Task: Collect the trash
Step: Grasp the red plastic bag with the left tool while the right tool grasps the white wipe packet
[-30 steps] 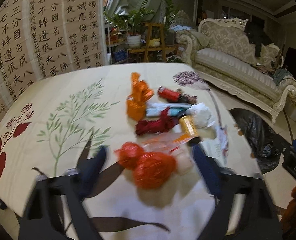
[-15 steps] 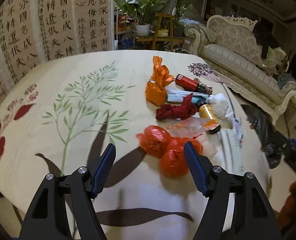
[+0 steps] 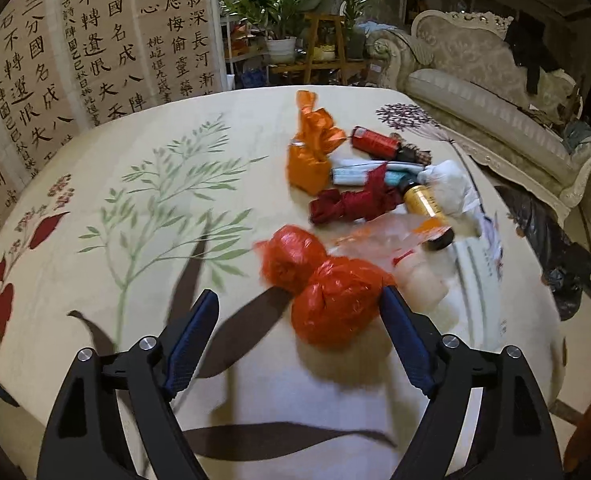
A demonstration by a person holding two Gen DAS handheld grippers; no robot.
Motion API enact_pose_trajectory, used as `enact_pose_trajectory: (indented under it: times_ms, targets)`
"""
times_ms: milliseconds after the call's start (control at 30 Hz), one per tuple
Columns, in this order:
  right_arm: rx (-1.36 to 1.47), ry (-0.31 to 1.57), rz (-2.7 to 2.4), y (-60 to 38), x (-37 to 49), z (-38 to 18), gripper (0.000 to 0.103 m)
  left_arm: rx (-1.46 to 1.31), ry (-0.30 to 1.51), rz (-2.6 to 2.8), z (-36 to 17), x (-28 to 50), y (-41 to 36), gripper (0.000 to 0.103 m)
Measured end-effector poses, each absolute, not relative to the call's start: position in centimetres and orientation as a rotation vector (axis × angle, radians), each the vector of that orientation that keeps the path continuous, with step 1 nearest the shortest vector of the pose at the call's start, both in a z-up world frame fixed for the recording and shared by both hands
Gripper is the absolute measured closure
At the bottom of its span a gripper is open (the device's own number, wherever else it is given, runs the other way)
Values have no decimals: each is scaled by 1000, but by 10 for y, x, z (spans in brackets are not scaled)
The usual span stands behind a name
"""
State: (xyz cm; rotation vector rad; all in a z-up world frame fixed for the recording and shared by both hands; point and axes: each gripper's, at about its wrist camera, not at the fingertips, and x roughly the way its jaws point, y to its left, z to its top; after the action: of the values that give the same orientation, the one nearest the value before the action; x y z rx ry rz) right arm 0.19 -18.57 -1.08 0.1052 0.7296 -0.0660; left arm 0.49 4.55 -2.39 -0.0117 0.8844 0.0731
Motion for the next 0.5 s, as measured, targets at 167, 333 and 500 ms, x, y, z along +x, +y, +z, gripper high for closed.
enact_pose_trajectory:
  times_ms: [167, 333, 500]
  targets:
    - [98, 737, -39, -176, 3, -12, 18, -40, 903, 96, -26, -3, 65, 23]
    - [83, 745, -23, -167, 4, -12, 18, -50, 863, 56, -18, -3, 58, 20]
    - [72, 755, -9, -159, 3, -14, 18, -35, 860, 57, -22, 12, 58, 20]
